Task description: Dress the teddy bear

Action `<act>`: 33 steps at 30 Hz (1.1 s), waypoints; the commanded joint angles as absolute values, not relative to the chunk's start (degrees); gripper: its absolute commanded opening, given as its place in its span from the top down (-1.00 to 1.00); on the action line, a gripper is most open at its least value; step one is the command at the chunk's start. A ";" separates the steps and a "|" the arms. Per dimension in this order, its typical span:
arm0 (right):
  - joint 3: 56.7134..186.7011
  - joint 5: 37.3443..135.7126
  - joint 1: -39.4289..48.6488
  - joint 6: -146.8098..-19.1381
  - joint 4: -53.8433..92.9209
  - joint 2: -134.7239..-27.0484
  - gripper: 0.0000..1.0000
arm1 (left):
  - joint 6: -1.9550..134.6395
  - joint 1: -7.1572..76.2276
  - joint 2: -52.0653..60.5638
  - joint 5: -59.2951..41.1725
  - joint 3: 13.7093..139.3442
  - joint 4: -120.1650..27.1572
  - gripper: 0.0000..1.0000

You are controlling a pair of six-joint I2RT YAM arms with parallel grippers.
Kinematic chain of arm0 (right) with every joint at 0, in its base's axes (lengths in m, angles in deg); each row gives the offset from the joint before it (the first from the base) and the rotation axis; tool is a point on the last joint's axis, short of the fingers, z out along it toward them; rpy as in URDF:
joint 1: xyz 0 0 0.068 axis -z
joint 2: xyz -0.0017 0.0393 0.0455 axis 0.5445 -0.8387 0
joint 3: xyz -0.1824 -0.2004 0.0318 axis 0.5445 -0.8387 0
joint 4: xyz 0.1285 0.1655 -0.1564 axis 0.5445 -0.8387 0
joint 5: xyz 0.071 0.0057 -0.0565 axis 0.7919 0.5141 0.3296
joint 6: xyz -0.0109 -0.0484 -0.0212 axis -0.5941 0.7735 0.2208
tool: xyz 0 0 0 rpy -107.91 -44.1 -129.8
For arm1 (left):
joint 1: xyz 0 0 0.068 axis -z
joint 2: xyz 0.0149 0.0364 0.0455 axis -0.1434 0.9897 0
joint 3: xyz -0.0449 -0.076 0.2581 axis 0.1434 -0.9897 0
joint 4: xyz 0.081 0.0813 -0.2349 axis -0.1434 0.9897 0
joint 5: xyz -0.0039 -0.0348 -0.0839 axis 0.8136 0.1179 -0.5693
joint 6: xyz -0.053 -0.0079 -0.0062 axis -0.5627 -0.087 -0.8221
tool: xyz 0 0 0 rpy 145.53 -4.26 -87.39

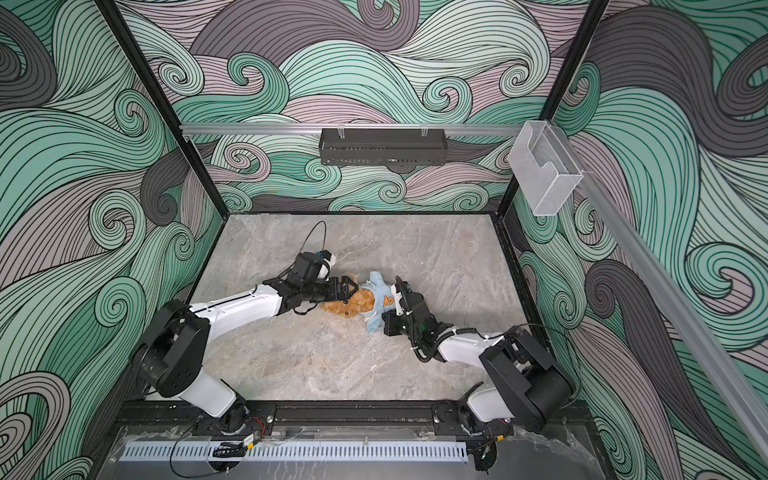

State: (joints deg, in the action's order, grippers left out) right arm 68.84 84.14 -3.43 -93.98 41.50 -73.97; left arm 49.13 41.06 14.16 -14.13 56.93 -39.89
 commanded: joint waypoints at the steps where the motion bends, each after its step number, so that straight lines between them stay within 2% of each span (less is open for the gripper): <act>1: 69.87 82.10 -3.32 -91.88 35.85 -71.65 0.80 | 49.55 42.17 16.42 -16.43 58.62 -38.86 -0.48; 2: 70.70 82.64 -3.31 -90.98 34.07 -70.16 0.75 | 49.59 42.13 16.26 -16.15 58.28 -40.08 -0.23; 4: 73.37 86.15 -2.52 -87.82 28.92 -65.01 0.55 | 50.81 41.95 14.89 -14.29 56.77 -43.27 0.16; 7: 78.70 95.57 1.05 -82.77 19.46 -57.72 0.28 | 54.89 41.66 11.79 -11.40 52.58 -52.94 1.00; 10: 84.79 104.95 8.11 -81.71 12.12 -53.62 0.11 | 60.88 41.70 9.08 -11.24 46.22 -68.27 1.00; 14: 94.54 111.35 15.20 -83.71 1.74 -57.42 0.05 | 69.39 41.82 7.39 -11.79 37.87 -90.00 1.00; 18: 99.85 113.91 15.57 -83.43 -3.39 -63.19 0.08 | 74.59 41.73 6.34 -12.79 39.73 -86.94 1.00; 23: 98.79 114.83 15.19 -85.21 -2.22 -67.10 0.13 | 76.55 41.82 4.79 -13.21 40.24 -86.13 1.00; 29: 96.44 116.82 15.15 -89.80 6.04 -70.67 0.35 | 77.36 42.06 4.32 -13.57 41.12 -83.34 1.00; 33: 95.65 118.74 15.14 -92.65 10.37 -72.16 0.41 | 77.67 42.17 4.48 -13.65 41.91 -81.48 1.00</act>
State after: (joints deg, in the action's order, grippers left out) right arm 96.16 115.74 15.32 -89.72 5.21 -71.45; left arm 76.45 41.76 5.55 -12.33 38.81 -81.27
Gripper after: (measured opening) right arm 0.298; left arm 0.111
